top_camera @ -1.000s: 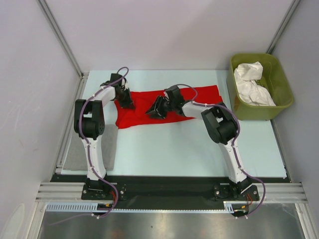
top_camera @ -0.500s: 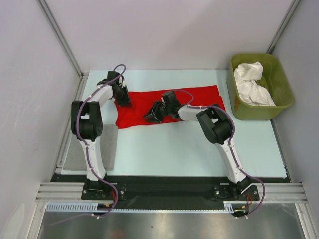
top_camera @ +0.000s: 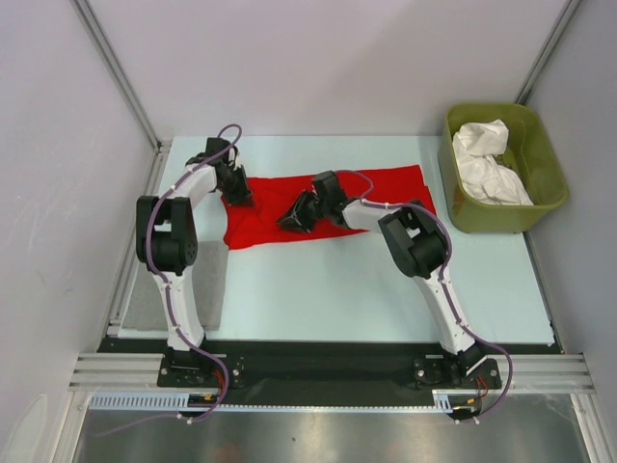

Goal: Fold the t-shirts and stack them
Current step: Fold the tshirt

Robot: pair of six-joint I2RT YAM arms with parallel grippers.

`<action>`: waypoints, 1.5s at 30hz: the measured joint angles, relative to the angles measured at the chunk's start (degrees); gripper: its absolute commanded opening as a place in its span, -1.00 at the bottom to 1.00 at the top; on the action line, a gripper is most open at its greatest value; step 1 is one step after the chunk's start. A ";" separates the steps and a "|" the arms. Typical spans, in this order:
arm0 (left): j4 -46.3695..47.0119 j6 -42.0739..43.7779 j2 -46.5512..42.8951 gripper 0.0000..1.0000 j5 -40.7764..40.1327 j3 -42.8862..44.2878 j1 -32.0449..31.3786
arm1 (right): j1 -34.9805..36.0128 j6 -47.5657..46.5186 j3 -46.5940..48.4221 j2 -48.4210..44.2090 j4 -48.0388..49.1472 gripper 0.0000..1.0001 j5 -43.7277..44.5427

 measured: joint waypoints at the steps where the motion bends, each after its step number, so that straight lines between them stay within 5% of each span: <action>1: 0.00 0.00 0.00 -0.99 -0.02 -0.09 0.02 | 0.00 -0.02 0.74 0.37 -0.09 -0.59 0.00; 9: -0.11 0.61 -0.02 -0.99 -0.37 -0.17 1.09 | -0.13 -0.72 1.77 0.92 -1.49 -1.00 -0.04; 40: -2.86 0.92 -3.32 -0.98 0.46 -1.97 3.39 | -3.82 -8.07 -0.48 -2.64 -7.69 -1.00 -5.70; 45: -4.07 0.90 -3.45 -0.79 -0.74 -2.05 3.39 | -4.02 -9.94 -0.13 -2.64 -9.68 -0.60 -6.25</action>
